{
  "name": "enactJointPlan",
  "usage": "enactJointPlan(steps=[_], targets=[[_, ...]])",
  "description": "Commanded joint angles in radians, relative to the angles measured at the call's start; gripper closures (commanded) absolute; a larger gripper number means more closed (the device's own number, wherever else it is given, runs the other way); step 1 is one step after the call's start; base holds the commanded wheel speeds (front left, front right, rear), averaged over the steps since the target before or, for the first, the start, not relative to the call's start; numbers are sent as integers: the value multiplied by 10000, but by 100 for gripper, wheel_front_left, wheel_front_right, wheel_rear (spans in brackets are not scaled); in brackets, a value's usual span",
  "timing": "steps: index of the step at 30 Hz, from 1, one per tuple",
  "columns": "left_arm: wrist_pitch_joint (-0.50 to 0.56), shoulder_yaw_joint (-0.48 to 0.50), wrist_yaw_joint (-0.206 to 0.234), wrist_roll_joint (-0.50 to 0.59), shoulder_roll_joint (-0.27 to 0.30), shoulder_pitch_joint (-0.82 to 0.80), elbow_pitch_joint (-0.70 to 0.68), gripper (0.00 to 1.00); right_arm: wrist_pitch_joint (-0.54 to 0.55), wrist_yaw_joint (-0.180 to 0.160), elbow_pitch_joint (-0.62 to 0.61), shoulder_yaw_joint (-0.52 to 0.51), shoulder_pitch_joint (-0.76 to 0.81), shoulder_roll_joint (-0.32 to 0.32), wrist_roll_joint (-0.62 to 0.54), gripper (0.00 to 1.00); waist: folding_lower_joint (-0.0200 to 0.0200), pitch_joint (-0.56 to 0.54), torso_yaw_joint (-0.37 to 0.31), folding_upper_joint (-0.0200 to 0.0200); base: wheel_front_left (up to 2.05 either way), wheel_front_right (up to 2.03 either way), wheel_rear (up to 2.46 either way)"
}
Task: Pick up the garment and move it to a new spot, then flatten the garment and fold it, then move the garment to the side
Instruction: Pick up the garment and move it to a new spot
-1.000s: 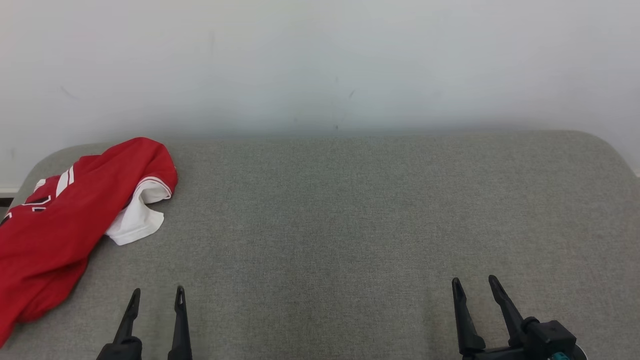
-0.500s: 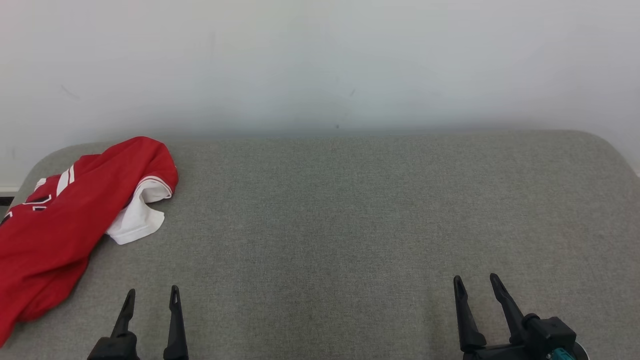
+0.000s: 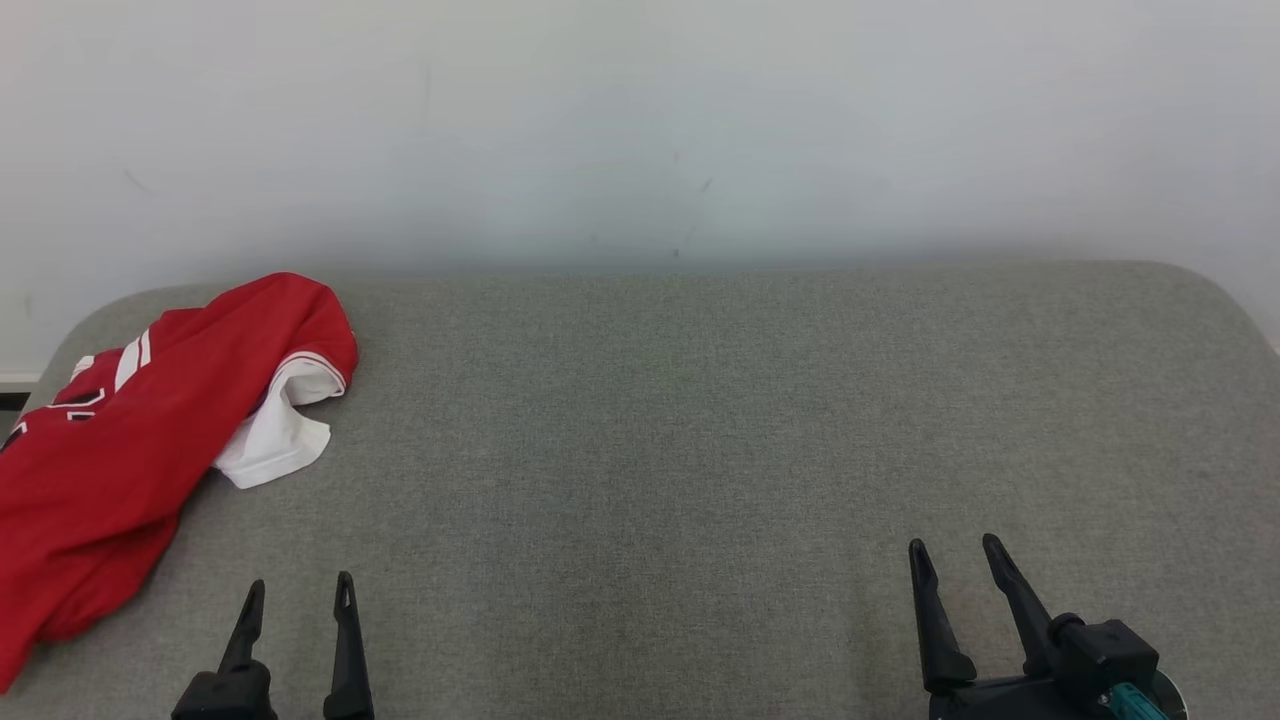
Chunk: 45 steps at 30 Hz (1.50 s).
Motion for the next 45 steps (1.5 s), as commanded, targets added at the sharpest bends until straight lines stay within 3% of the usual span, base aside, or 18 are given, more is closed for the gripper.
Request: enactJointPlan(steps=[1,22,45], targets=[[53,-16,43,-62,40,110,-77,0,42,-21,-68,-8,96,6,-18,0,0,-2,7,0,0,0,0],[63,-100,168,-214,164,58,-84,0,170,-21,-247,-42,264,7,148,0,0,-20,363,0,0,0,0],[219,-113,490,-388,212,318,-274,0,49,-21,191,-18,392,6,378,0,0,-6,3794,0,0,0,0]])
